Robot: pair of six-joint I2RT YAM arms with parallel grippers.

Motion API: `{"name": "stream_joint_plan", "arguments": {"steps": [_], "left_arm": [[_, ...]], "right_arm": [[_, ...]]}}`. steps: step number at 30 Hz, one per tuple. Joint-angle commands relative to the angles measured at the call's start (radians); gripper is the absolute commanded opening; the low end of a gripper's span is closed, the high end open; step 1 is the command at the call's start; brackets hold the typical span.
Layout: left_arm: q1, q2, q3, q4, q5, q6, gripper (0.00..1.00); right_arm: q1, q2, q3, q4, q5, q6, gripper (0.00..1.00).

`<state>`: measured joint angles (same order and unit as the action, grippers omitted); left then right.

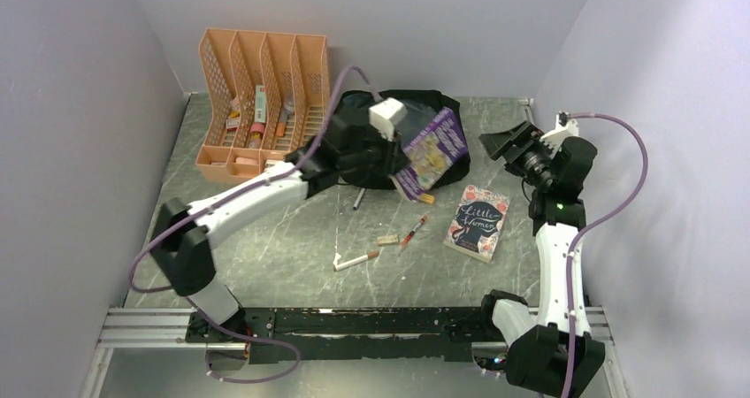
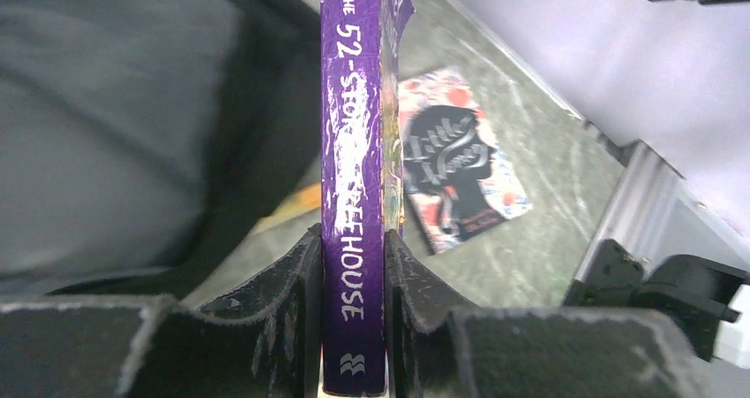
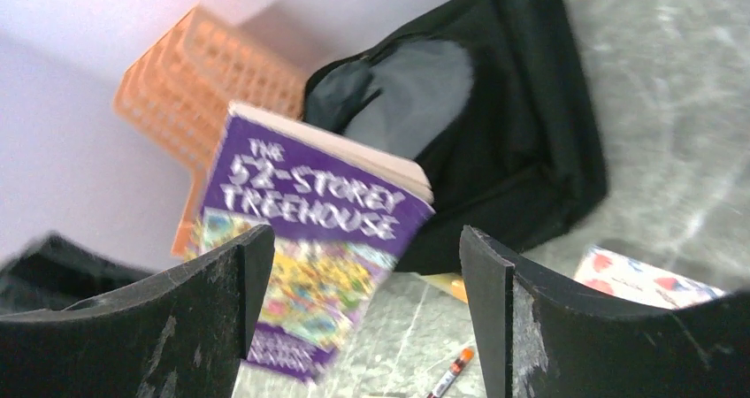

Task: Pack the student bag
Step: Pick up the book from the center of the board.

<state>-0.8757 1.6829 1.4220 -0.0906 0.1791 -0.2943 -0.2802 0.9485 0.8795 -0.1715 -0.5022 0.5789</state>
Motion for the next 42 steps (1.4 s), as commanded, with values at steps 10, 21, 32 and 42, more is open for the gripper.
{"name": "stream_joint_plan", "arguments": {"steps": [10,21,32,42], "left_arm": [[0.084,-0.505,-0.244,-0.258,-0.043,0.281,0.05],[0.084,-0.775,-0.285,-0.374,0.149,0.404,0.05],[0.084,-0.744,-0.257,-0.336,0.297,0.443,0.05],[0.084,-0.722,-0.224,-0.275,0.279,0.438,0.05]], "right_arm": [[0.384,0.105,0.026,0.534,-0.460,-0.150,0.80],[0.484,0.166,0.054,0.610,-0.691,-0.419,0.81],[0.592,0.238,0.111,0.453,-0.901,-0.516,0.82],[0.656,0.314,0.122,0.352,-0.934,-0.597,0.45]]}}
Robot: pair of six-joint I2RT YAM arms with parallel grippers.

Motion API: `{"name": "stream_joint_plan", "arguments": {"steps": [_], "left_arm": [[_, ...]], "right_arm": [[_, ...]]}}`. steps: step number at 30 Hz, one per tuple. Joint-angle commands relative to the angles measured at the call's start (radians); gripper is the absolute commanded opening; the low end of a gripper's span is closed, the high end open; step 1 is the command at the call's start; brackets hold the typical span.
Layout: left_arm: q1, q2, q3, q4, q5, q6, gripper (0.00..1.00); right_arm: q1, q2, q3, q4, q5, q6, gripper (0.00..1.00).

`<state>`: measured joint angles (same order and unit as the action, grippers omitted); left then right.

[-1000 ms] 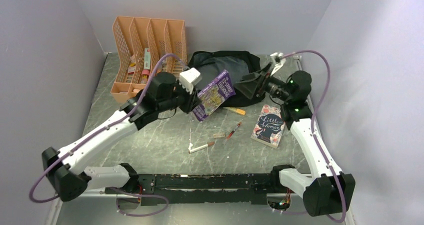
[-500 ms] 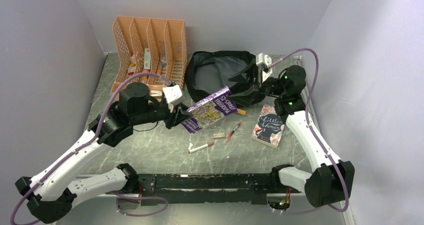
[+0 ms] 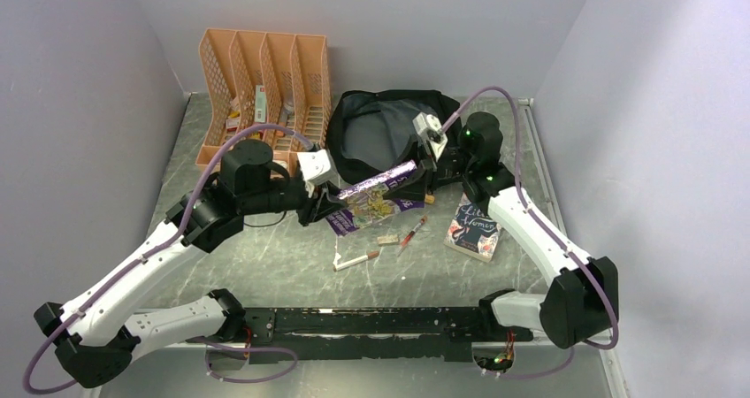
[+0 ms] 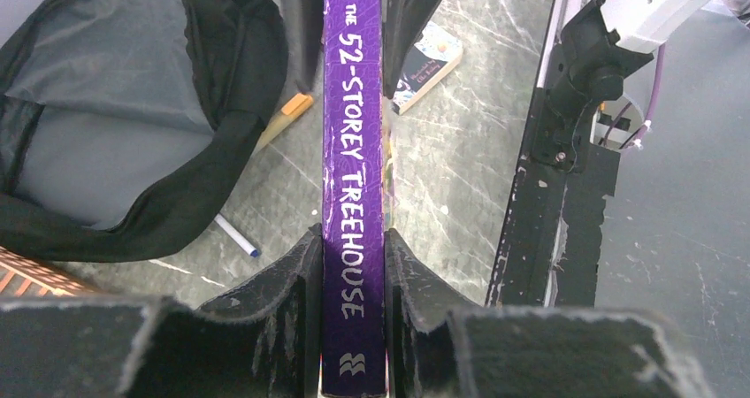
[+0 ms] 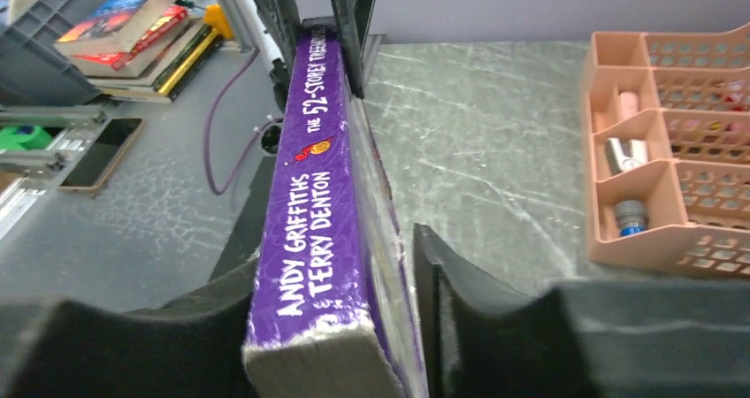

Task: Pack the student bag
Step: Pick up the book from the center of the board.

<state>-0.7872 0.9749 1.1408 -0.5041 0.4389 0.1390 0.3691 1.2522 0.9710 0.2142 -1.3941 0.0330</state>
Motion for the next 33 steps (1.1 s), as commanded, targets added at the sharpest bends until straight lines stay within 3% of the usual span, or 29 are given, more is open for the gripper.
{"name": "stream_joint_plan", "arguments": {"steps": [1,6,7,10,12,13,14,26,33], "left_arm": [[-0.004,-0.016,0.053,0.145,0.006,-0.002,0.05],[-0.004,-0.045,0.028,0.178,-0.080,-0.050,0.07],[-0.004,-0.052,0.024,0.183,-0.092,-0.059,0.14],[-0.004,-0.082,0.008,0.202,-0.104,-0.083,0.58],[-0.004,-0.104,-0.006,0.213,-0.087,-0.101,0.75],[-0.004,-0.114,-0.012,0.215,-0.075,-0.110,0.91],[-0.004,-0.125,-0.015,0.214,-0.065,-0.123,0.96],[-0.004,-0.239,-0.127,0.378,0.016,-0.212,0.96],[-0.004,-0.146,-0.115,0.539,0.140,-0.270,0.84]], "right_arm": [[0.007,0.012,0.031,-0.029,-0.046,-0.049,0.39],[0.008,-0.009,0.025,0.024,-0.036,-0.009,0.00],[0.007,-0.019,0.017,0.057,-0.019,0.017,0.00],[0.001,-0.058,-0.018,0.211,0.015,0.118,0.00],[-0.005,-0.076,-0.033,0.307,0.029,0.187,0.00],[-0.006,-0.083,-0.036,0.360,0.036,0.231,0.00],[-0.007,-0.086,-0.036,0.411,0.042,0.281,0.00],[-0.006,-0.091,-0.028,1.083,0.177,0.943,0.00],[-0.005,0.035,-0.002,1.469,0.212,1.276,0.00]]}}
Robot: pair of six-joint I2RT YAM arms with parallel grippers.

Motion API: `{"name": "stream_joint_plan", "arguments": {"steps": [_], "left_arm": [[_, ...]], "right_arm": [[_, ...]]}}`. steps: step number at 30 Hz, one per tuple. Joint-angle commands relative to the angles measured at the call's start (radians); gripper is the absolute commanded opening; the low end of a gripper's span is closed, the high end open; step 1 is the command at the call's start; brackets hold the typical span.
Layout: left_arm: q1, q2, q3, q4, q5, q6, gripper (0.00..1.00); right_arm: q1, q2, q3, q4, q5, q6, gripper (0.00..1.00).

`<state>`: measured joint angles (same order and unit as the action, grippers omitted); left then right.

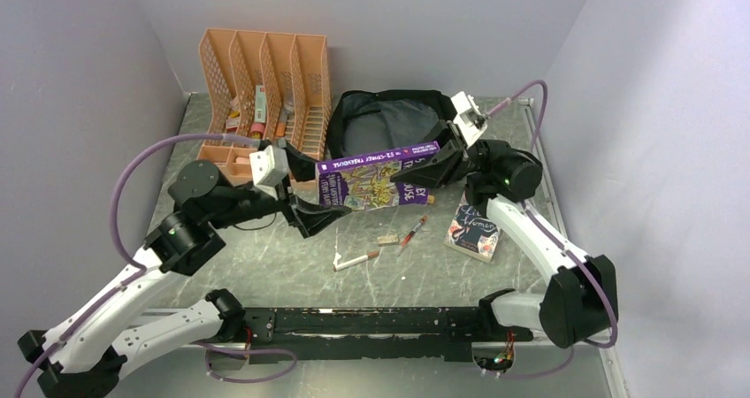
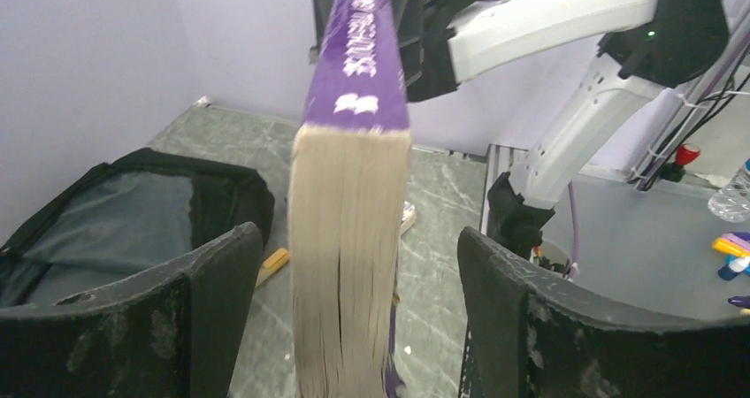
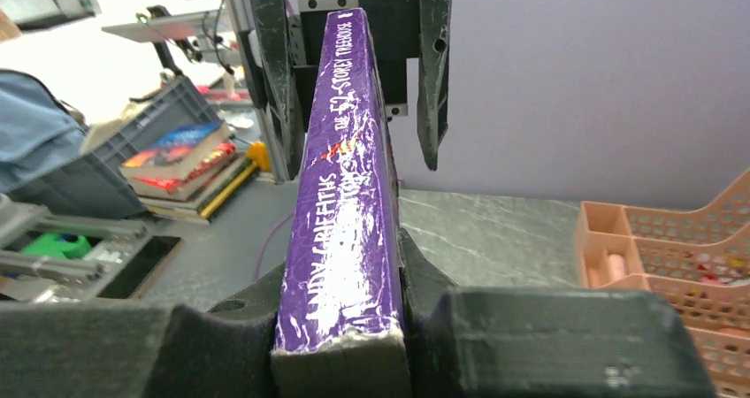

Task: Pack the student bag
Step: Pick up the book from the center of the board.

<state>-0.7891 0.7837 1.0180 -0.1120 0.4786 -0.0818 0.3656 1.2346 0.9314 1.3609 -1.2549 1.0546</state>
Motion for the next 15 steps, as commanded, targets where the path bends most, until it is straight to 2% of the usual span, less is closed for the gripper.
{"name": "stream_joint_plan", "arguments": {"steps": [1,5,9,15], "left_arm": [[-0.002,0.058,0.012,0.162,0.114,-0.057,0.81],[-0.002,0.095,0.015,0.177,0.161,-0.077,0.62],[-0.002,0.102,-0.002,0.175,0.184,-0.092,0.55],[-0.002,0.095,-0.030,0.187,0.199,-0.113,0.29]], "right_arm": [[-0.002,0.070,0.045,0.367,0.072,0.296,0.00],[-0.002,0.117,0.068,0.457,0.063,0.391,0.00],[-0.002,0.114,0.063,0.445,0.057,0.371,0.00],[-0.002,0.105,0.060,0.439,0.032,0.348,0.00]]}}
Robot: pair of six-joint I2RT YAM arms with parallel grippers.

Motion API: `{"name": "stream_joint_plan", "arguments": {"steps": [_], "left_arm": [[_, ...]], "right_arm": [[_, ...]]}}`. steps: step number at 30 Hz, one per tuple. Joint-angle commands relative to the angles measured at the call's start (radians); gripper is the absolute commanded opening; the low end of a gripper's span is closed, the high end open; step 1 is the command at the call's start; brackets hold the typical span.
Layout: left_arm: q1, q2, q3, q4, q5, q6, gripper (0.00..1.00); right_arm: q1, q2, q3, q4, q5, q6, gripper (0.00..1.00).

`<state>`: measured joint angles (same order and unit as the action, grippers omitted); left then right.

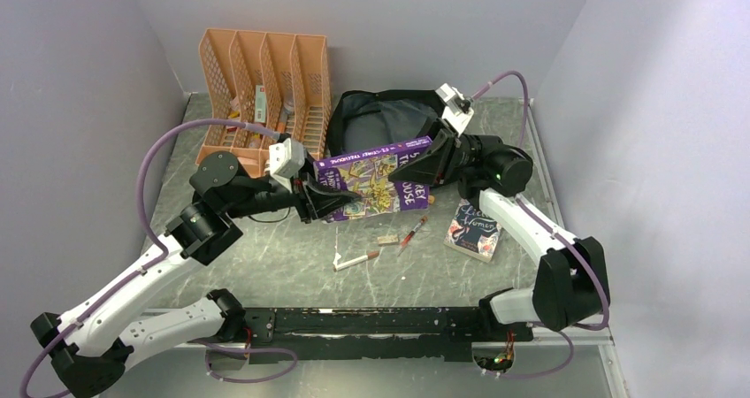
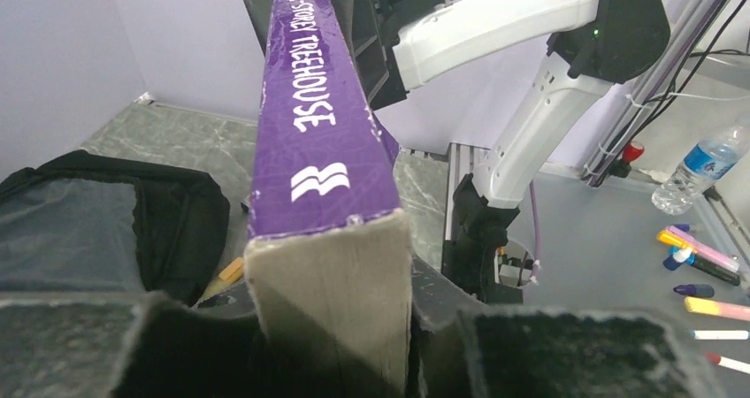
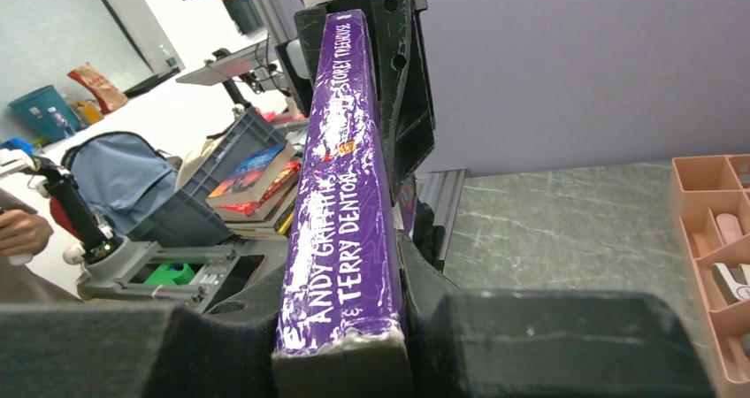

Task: Pack the student bag
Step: Pick up the book from the center of the board.

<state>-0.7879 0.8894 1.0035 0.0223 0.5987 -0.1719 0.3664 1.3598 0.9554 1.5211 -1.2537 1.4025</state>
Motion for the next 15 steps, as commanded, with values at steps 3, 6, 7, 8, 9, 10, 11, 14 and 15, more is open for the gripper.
{"name": "stream_joint_plan", "arguments": {"steps": [3,6,7,8,9,10,11,14,15], "left_arm": [[-0.004,-0.003,-0.008,0.035,0.089,-0.018,0.23],[-0.004,0.006,-0.002,0.013,0.097,-0.005,0.06],[-0.004,0.006,-0.002,0.007,0.094,-0.003,0.05],[-0.004,0.004,-0.001,-0.004,0.079,0.005,0.05],[-0.004,0.001,0.002,-0.018,0.042,0.011,0.05],[-0.004,-0.002,0.007,-0.053,-0.010,0.018,0.05],[-0.004,-0.004,0.016,-0.089,-0.076,0.025,0.05],[-0.002,0.002,0.046,-0.174,-0.245,0.052,0.05],[-0.002,0.007,0.057,-0.201,-0.284,0.063,0.05]], "right_arm": [[-0.003,-0.028,0.033,0.275,0.019,-0.019,0.00],[-0.003,-0.042,0.030,0.247,0.011,-0.058,0.00],[-0.002,-0.049,0.026,0.230,0.009,-0.083,0.00],[-0.004,-0.056,0.023,0.205,0.007,-0.109,0.04],[-0.006,-0.066,0.019,0.160,0.006,-0.149,0.12],[-0.008,-0.079,0.013,0.099,0.007,-0.200,0.23],[-0.011,-0.097,0.007,0.014,0.011,-0.263,0.34],[-0.022,-0.176,-0.008,-0.363,0.059,-0.563,0.51],[-0.022,-0.208,0.001,-0.601,0.096,-0.706,0.56]]}}
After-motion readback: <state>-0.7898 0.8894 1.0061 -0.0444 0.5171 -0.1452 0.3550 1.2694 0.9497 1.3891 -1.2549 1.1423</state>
